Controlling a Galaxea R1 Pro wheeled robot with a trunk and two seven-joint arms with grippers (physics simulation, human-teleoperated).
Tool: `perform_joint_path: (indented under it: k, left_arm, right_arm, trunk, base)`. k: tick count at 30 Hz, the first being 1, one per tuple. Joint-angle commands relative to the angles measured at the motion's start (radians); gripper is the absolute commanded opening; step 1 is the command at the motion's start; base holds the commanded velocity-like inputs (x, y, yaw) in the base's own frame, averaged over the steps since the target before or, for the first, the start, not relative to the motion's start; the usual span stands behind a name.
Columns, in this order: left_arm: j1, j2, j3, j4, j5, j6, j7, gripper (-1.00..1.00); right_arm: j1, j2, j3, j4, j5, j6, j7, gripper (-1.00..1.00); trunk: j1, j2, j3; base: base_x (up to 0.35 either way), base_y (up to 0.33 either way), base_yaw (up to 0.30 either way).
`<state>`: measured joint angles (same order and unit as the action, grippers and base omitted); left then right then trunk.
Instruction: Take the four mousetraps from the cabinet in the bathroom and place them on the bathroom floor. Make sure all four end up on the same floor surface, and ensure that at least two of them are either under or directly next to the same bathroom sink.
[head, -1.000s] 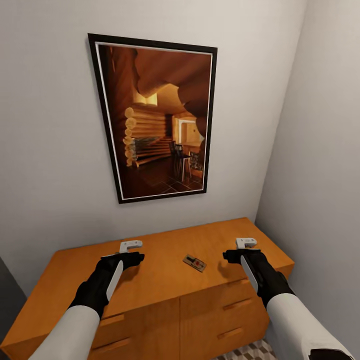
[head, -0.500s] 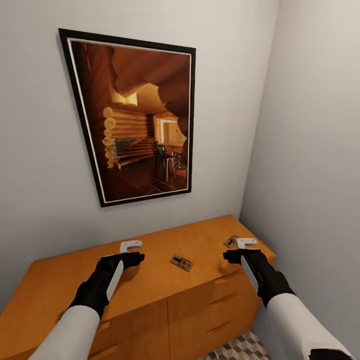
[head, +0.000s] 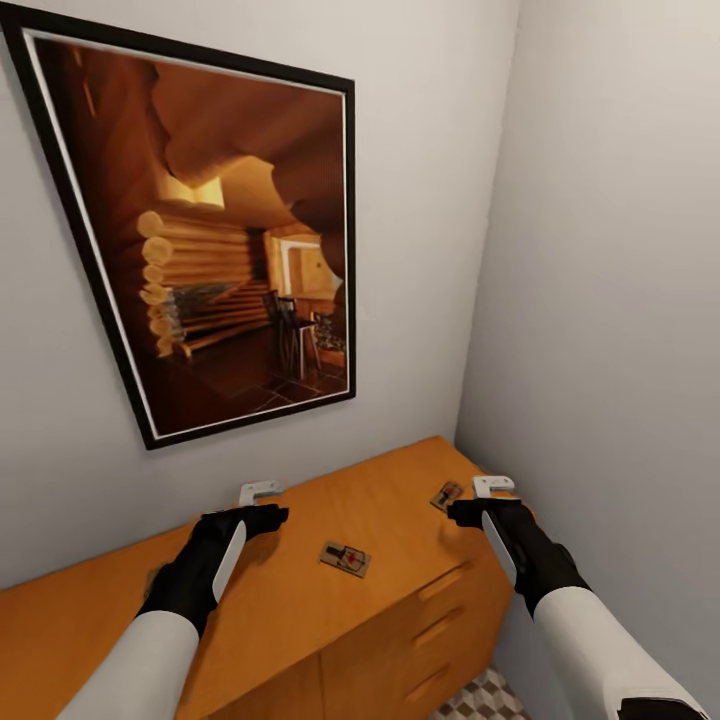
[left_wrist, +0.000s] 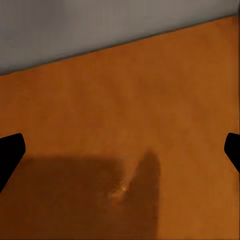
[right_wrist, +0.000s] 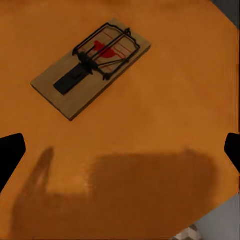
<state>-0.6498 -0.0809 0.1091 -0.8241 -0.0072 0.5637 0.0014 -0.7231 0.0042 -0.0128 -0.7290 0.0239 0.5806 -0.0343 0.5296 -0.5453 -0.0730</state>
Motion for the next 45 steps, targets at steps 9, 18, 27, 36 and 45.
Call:
perform_joint_path:
  k: [9, 18, 27, 36, 45]
  left_arm:
    - [-0.001, -0.002, 0.003, -0.001, 0.0, 0.005, 0.0, 1.0]
    - [-0.001, -0.003, 0.003, -0.001, 0.0, 0.005, 0.0, 1.0]
    - [-0.001, -0.002, 0.002, -0.001, 0.0, 0.005, 0.0, 1.0]
    - [-0.001, -0.002, 0.002, -0.001, 0.0, 0.005, 0.0, 1.0]
    - [-0.001, -0.002, 0.003, -0.001, 0.0, 0.005, 0.0, 1.0]
  right_arm:
    - [-0.001, 0.001, -0.001, -0.001, 0.002, 0.005, -0.001, 1.0]
    - [-0.001, 0.001, -0.001, -0.001, 0.002, 0.005, -0.001, 1.0]
    - [-0.001, 0.001, -0.001, -0.001, 0.002, 0.005, -0.001, 1.0]
    - [-0.001, 0.001, 0.0, -0.001, 0.002, 0.005, -0.001, 1.0]
    - [-0.001, 0.001, 0.001, -0.001, 0.002, 0.005, -0.001, 1.0]
  trunk:
    - [0.001, -0.002, -0.002]
    - [0.001, -0.002, -0.002]
    - [0.001, -0.002, -0.002]
    - [0.001, -0.002, -0.001]
    - [0.001, -0.002, 0.0]
  base:
    - [0.178, 0.15, -0.225]
    - [0.022, 0.02, -0.064]
    - [0.002, 0.002, -0.005]
    - [0.0, 0.0, -0.094]
    - [0.0, 0.0, -0.058]
